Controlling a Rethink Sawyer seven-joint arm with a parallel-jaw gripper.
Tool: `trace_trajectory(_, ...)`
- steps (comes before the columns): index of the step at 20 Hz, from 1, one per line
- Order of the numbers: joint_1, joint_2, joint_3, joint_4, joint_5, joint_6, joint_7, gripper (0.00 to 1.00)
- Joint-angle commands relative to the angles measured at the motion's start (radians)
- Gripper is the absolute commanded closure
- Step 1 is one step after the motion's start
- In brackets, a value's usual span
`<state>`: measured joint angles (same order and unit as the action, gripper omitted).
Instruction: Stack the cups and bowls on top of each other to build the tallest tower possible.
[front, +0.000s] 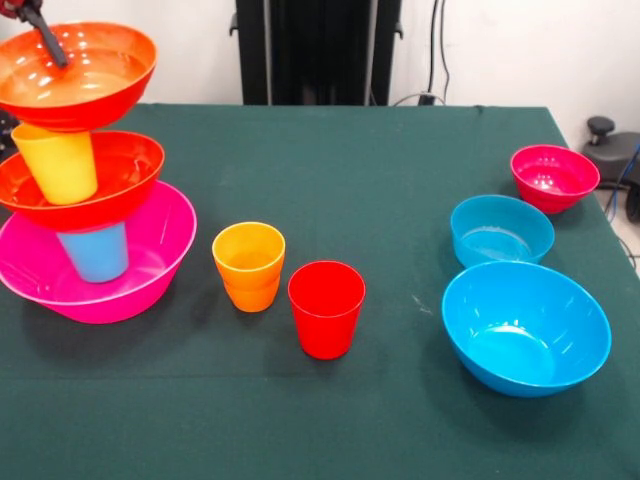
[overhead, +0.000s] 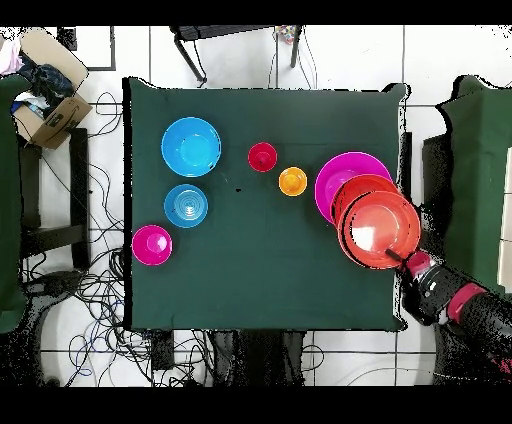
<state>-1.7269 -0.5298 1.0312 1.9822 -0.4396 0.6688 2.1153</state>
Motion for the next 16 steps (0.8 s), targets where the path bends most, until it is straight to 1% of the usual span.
trace_trajectory(1,0.048,-0.006,0.045,-0.046,0.03,0.119,-0.192,1.0)
trace_trajectory(7,0.048,0.004,0.045,-0.063,0.033,0.136,-0.207,1.0)
trace_trajectory(12,0.039,0.014,0.046,-0.053,0.019,0.12,-0.208,1.0)
trace_trajectory(16,0.033,0.04,0.035,-0.051,-0.006,0.099,-0.223,1.0)
